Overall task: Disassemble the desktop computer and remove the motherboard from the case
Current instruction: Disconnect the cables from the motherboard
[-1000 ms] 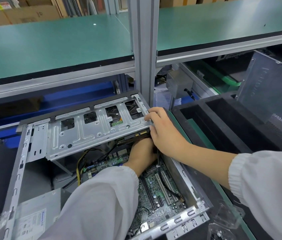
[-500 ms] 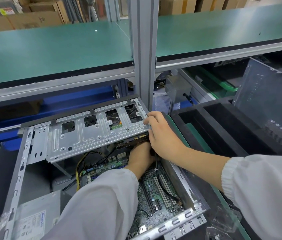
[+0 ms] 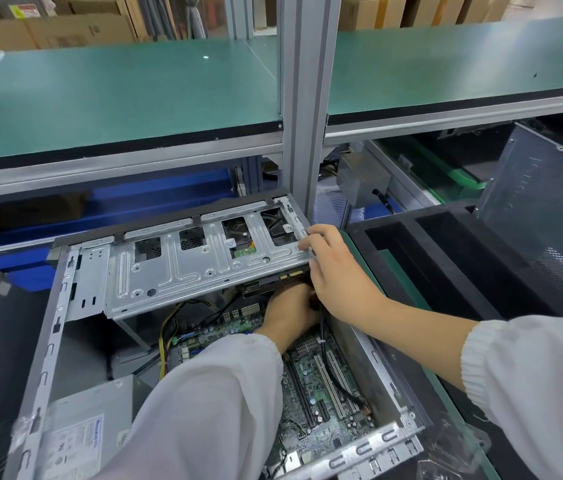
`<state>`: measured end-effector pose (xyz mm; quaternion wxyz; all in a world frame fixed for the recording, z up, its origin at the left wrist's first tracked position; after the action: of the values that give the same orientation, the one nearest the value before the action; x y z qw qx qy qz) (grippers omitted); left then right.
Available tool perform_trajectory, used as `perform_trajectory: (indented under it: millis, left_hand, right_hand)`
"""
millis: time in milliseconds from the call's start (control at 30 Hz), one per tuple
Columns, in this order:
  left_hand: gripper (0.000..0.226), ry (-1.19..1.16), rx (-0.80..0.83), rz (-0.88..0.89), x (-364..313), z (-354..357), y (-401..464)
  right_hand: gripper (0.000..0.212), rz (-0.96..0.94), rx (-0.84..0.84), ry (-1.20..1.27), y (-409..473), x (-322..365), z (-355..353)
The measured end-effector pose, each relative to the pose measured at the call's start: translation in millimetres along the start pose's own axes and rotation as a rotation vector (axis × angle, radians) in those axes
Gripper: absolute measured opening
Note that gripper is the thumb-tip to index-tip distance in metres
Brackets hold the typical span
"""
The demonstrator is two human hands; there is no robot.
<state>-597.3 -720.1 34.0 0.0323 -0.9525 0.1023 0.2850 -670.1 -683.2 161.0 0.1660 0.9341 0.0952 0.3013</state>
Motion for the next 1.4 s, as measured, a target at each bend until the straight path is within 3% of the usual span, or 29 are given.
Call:
perform_trajectory:
  millis: [100, 267, 367, 533, 600, 633, 667, 733, 767, 833, 1000, 1233, 1400]
  left_hand:
    - [0.018, 0.062, 0.106, -0.060, 2.1, 2.1, 3.5]
    - [0.007, -0.022, -0.060, 0.062, -10.0, -4.7, -5.8]
    - [0.006, -0.022, -0.072, 0.125, -14.1, -8.5, -10.0]
    - [0.020, -0.027, 0.081, -0.036, -5.2, -9.1, -4.0]
    - [0.013, -0.111, 0.098, -0.101, -3.7, -10.6, -6.3]
    - [0.004, -0.186, 0.106, -0.136, -3.1, -10.9, -7.3]
    - [0.013, -0.253, 0.117, -0.195, -0.8, -10.8, -8.7]
    - [0.032, -0.255, 0.143, -0.266, 5.1, -8.8, -9.7]
    - [0.035, -0.237, 0.151, -0.275, 7.0, -8.0, -9.4]
    - [0.034, -0.182, 0.143, -0.251, 6.8, -10.2, -9.6]
    - [0.023, -0.093, 0.117, -0.231, 8.9, -12.1, -10.7]
    - [0.025, -0.143, 0.093, -0.327, 13.4, -10.0, -7.3]
    - [0.031, -0.092, 0.113, -0.297, 10.4, -11.1, -8.7]
  right_hand:
    - [0.030, -0.007, 0.002, 0.005, -1.1, -1.4, 0.2]
    - [0.029, -0.021, -0.008, 0.008, -0.7, -1.0, 1.3]
    - [0.029, -0.024, -0.009, -0.009, 0.7, -1.0, 0.5]
    - [0.029, -0.045, -0.007, -0.044, 1.3, -0.6, 0.3]
    - [0.025, -0.197, -0.032, -0.196, 2.2, 16.0, -6.1]
    - [0.020, -0.367, 0.000, -0.340, -0.4, 30.4, -7.3]
    - [0.018, -0.569, 0.086, -0.478, -7.7, 43.0, -4.2]
    - [0.011, -0.855, 0.462, -0.632, -35.2, 47.7, 13.6]
    - [0.015, -0.879, 0.652, -0.724, -45.6, 43.9, 20.4]
    - [0.024, -0.836, 0.817, -0.893, -49.8, 30.6, 30.0]
    - [0.032, -0.758, 0.966, -1.150, -34.3, 24.1, 50.2]
    - [0.047, -0.490, 0.998, -1.217, -27.5, 13.9, 67.6]
    - [0.043, -0.562, 1.062, -1.264, -30.6, 6.2, 67.0]
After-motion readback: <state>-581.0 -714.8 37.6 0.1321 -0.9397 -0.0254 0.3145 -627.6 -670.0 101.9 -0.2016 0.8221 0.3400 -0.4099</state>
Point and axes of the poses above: each hand's wrist, its own y-axis towards the middle knuckle, its own z-axis out of the palm, x = y × z, the point moved 5 cm from there along y, towards the middle knuckle, and after that the axes turned 11 degrees about -x, right-handed, at the moved point
